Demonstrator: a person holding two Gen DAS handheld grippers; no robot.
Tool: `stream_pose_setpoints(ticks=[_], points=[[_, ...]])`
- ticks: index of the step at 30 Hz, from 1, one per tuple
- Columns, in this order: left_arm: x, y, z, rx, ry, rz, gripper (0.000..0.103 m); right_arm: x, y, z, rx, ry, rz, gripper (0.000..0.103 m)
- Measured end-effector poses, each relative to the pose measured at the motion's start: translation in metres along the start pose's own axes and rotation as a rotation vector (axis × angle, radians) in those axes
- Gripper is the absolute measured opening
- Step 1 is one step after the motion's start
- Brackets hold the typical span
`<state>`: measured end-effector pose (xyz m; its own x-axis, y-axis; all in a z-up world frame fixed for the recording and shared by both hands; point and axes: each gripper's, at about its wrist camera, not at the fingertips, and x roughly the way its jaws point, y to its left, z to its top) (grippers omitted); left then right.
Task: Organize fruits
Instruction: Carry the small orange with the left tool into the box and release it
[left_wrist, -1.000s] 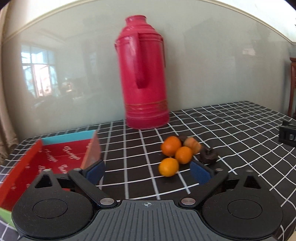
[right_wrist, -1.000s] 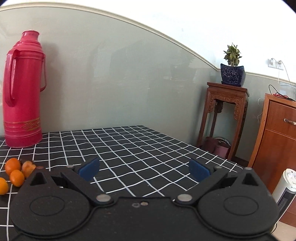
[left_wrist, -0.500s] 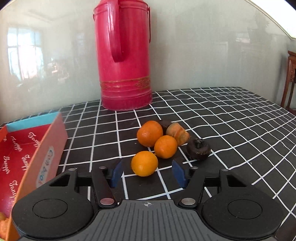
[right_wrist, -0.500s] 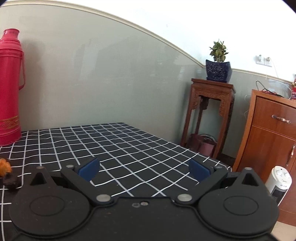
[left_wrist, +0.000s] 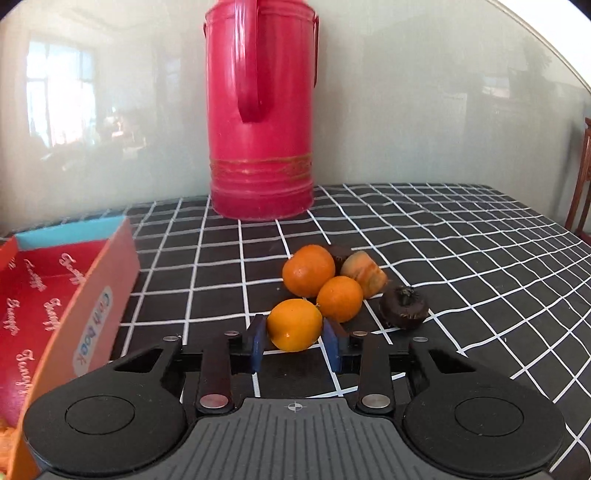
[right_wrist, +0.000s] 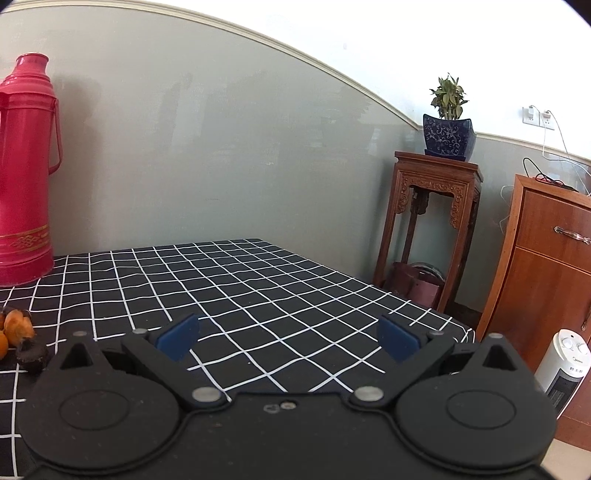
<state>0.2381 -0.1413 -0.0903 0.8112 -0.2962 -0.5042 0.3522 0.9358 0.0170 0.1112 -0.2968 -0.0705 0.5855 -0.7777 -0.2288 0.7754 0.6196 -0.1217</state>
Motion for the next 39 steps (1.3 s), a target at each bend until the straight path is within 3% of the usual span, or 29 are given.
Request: stream_pose_setpoints(ticks=[6, 12, 22, 34, 39], points=[[-0.029, 0.007, 0.002, 0.033, -0.106, 0.084, 0.034, -0.003, 0.006, 0.001, 0.001, 0.004, 0.031, 0.097], [-0.057, 0.046, 0.007, -0.044, -0.153, 0.22, 0.034, -0.011, 0.02, 0.001, -0.011, -0.002, 0.066, 0.097], [-0.069, 0.116, -0.001, -0.186, -0.073, 0.374, 0.034, -0.028, 0.053, 0.0, -0.053, -0.019, 0.145, 0.097], [-0.064, 0.15, -0.015, -0.251, 0.036, 0.428, 0.034, -0.052, 0.083, 0.001, -0.084, -0.052, 0.24, 0.097], [-0.068, 0.158, -0.017, -0.27, 0.039, 0.437, 0.034, -0.055, 0.087, 0.001, -0.09, -0.051, 0.262, 0.097]])
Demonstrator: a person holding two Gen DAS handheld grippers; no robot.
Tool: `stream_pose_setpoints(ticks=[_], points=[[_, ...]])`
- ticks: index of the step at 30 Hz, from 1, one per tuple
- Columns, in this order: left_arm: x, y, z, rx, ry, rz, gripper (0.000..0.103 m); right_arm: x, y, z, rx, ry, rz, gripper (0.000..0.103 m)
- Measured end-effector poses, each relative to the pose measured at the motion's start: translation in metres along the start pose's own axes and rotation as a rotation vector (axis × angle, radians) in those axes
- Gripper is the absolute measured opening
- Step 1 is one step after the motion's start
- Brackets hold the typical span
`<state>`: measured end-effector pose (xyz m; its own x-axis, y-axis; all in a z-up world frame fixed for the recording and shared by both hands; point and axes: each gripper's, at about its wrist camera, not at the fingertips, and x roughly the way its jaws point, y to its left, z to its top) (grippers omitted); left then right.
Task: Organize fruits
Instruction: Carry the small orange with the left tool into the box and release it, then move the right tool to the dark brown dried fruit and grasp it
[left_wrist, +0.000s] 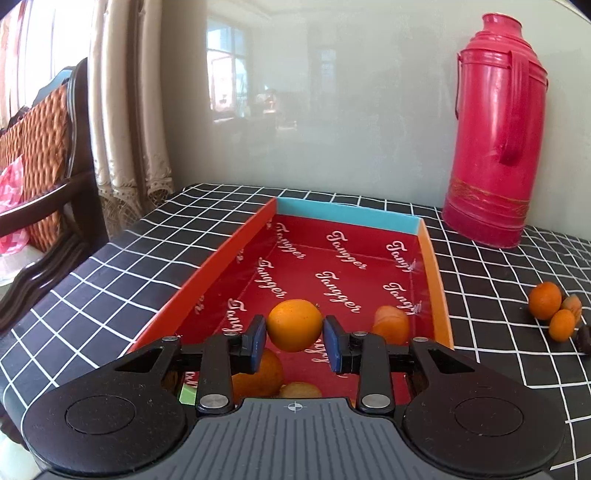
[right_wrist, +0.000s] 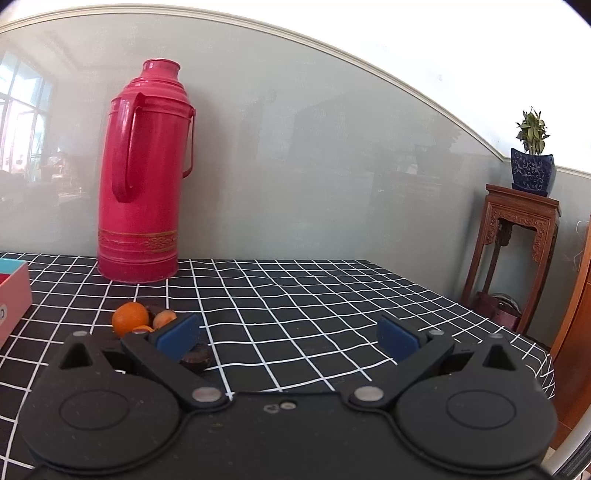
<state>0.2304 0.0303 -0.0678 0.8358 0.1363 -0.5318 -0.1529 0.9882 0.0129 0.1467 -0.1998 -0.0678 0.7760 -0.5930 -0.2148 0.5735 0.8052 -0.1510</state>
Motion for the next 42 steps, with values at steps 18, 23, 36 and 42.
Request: stream_pose_setpoints(ticks=[18, 23, 36, 42], points=[[-0.044, 0.065, 0.002, -0.119, -0.107, 0.11, 0.103, 0.01, 0.015, -0.001, -0.012, 0.079, 0.218, 0.097], [-0.049, 0.094, -0.002, -0.171, -0.112, 0.192, 0.103, 0.023, 0.023, -0.002, -0.011, 0.141, 0.297, 0.097], [-0.048, 0.155, -0.008, -0.291, -0.122, 0.286, 0.103, 0.069, 0.033, -0.004, -0.064, 0.275, 0.327, 0.062], [-0.047, 0.167, -0.011, -0.323, -0.122, 0.309, 0.103, 0.097, 0.03, -0.004, -0.039, 0.333, 0.336, 0.043]])
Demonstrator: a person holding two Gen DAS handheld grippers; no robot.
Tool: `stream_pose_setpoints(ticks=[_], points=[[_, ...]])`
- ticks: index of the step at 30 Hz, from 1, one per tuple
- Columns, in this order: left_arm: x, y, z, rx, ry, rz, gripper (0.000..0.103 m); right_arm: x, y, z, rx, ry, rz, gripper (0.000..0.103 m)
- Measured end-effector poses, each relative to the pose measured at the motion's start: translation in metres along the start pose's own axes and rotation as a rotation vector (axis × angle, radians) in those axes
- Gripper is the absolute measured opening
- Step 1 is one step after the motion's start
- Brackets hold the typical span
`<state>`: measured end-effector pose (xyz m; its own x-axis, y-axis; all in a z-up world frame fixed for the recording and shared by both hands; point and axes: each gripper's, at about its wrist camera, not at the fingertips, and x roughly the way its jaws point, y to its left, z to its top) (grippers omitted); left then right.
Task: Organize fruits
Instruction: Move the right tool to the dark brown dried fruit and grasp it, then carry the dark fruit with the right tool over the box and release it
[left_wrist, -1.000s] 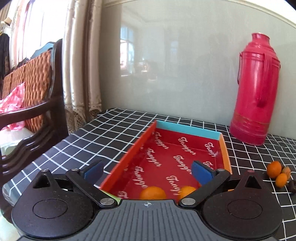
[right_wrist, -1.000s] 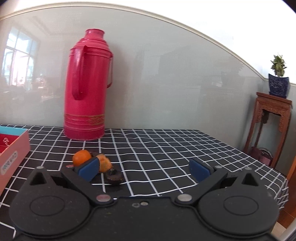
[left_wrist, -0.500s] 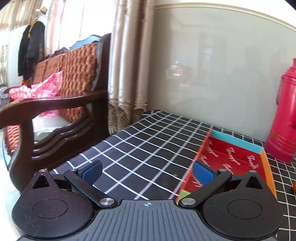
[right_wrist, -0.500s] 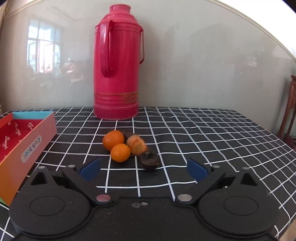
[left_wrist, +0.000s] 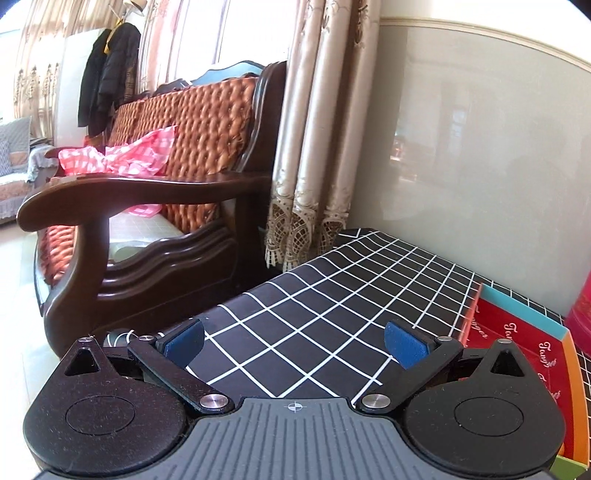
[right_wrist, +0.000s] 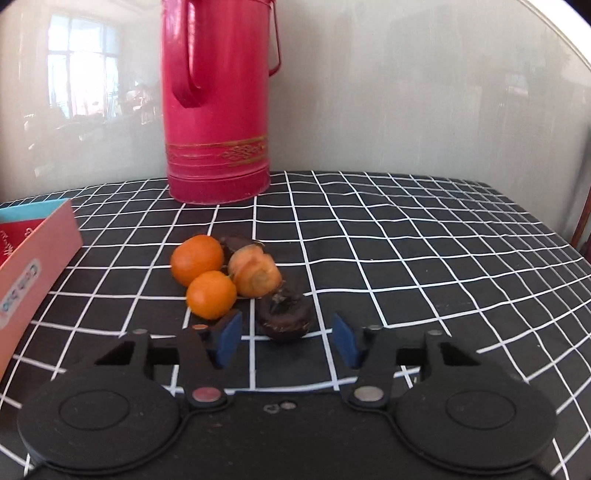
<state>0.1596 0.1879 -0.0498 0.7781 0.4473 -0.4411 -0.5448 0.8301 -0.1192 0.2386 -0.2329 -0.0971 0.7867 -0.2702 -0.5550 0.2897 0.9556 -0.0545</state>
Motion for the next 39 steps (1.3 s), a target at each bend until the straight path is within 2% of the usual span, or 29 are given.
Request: stream_pose_setpoints(ticks=[4, 11, 16, 19, 24, 29, 33, 39], points=[[0.001, -0.001, -0.001, 0.013, 0.0, 0.005, 0.103, 0.007, 0.002, 0.002, -0.007, 0.015, 0.023, 0.031], [0.002, -0.003, -0.002, 0.024, 0.008, 0.008, 0.103, 0.008, 0.001, 0.002, -0.003, 0.011, 0.027, 0.03], [0.003, -0.006, -0.003, 0.027, 0.018, 0.008, 0.103, -0.013, 0.002, 0.001, 0.017, -0.062, 0.038, 0.03], [0.003, -0.006, -0.003, 0.025, 0.017, 0.008, 0.103, -0.036, 0.011, -0.001, 0.006, -0.135, 0.117, 0.03], [0.002, -0.008, -0.004, 0.03, 0.026, 0.007, 0.103, -0.068, 0.048, -0.003, -0.049, -0.219, 0.329, 0.03], [0.0, -0.01, -0.005, 0.046, 0.017, 0.011, 0.103, -0.087, 0.098, -0.01, -0.15, -0.234, 0.496, 0.03], [0.003, -0.008, -0.006, 0.053, 0.026, 0.019, 0.103, -0.092, 0.132, -0.015, -0.218, -0.208, 0.564, 0.03], [0.005, 0.004, -0.006, 0.053, 0.028, 0.043, 0.103, -0.088, 0.161, -0.016, -0.273, -0.164, 0.575, 0.03]])
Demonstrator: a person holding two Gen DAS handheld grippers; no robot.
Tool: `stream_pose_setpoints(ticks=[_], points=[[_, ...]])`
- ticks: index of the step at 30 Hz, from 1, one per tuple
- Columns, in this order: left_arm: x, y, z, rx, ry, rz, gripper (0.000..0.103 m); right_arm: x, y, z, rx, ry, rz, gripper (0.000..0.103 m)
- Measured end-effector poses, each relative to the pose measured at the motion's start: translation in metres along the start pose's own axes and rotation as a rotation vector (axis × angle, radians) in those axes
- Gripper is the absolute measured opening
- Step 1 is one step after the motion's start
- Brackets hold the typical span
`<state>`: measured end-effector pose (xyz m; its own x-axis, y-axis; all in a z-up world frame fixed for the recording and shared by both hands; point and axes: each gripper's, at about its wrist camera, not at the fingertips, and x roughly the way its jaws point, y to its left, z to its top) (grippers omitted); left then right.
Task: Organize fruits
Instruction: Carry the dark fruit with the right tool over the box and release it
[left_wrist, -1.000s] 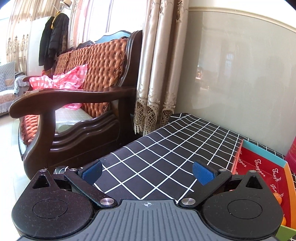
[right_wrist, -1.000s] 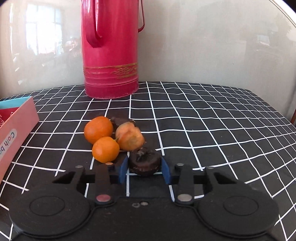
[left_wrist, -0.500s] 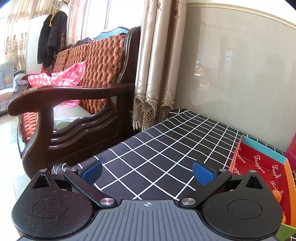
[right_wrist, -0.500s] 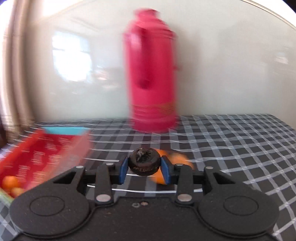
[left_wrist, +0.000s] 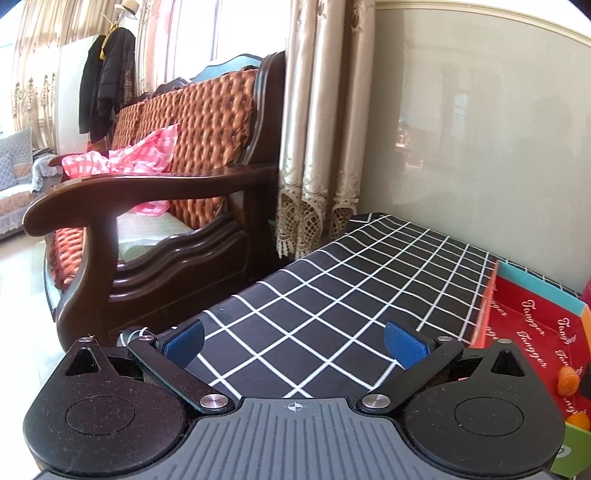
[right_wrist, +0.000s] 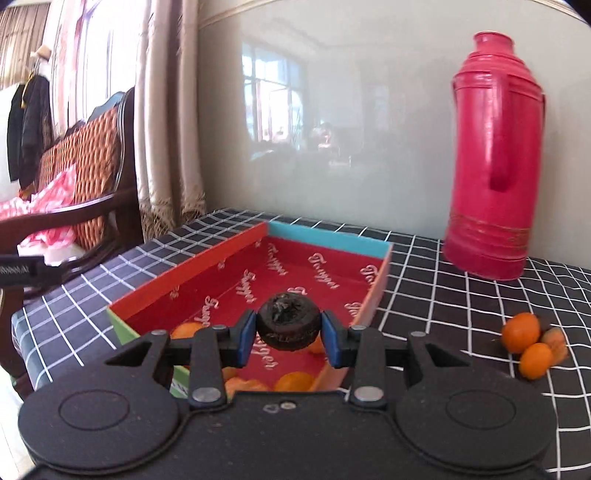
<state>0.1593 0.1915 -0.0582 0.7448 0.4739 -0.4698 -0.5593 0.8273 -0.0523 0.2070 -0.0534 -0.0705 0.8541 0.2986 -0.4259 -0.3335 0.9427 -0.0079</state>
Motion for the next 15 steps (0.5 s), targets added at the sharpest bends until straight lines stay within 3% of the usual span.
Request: stream_pose_setpoints(ticks=[3, 5, 7, 15], points=[[0.003, 0.007, 0.001, -0.009, 0.005, 0.014, 0.103, 0.003, 0.007, -0.003, -0.013, 0.013, -0.004, 0.032], [0.005, 0.011, 0.001, -0.018, 0.011, 0.02, 0.103, 0.002, 0.01, -0.004, -0.025, 0.011, -0.021, 0.045], [0.007, 0.014, 0.001, -0.027, 0.018, 0.021, 0.103, -0.003, 0.01, -0.004, -0.015, -0.031, -0.032, 0.066], [0.004, 0.005, 0.001, -0.02, 0.017, 0.0, 0.103, -0.028, -0.013, 0.003, 0.028, -0.176, -0.149, 0.081]])
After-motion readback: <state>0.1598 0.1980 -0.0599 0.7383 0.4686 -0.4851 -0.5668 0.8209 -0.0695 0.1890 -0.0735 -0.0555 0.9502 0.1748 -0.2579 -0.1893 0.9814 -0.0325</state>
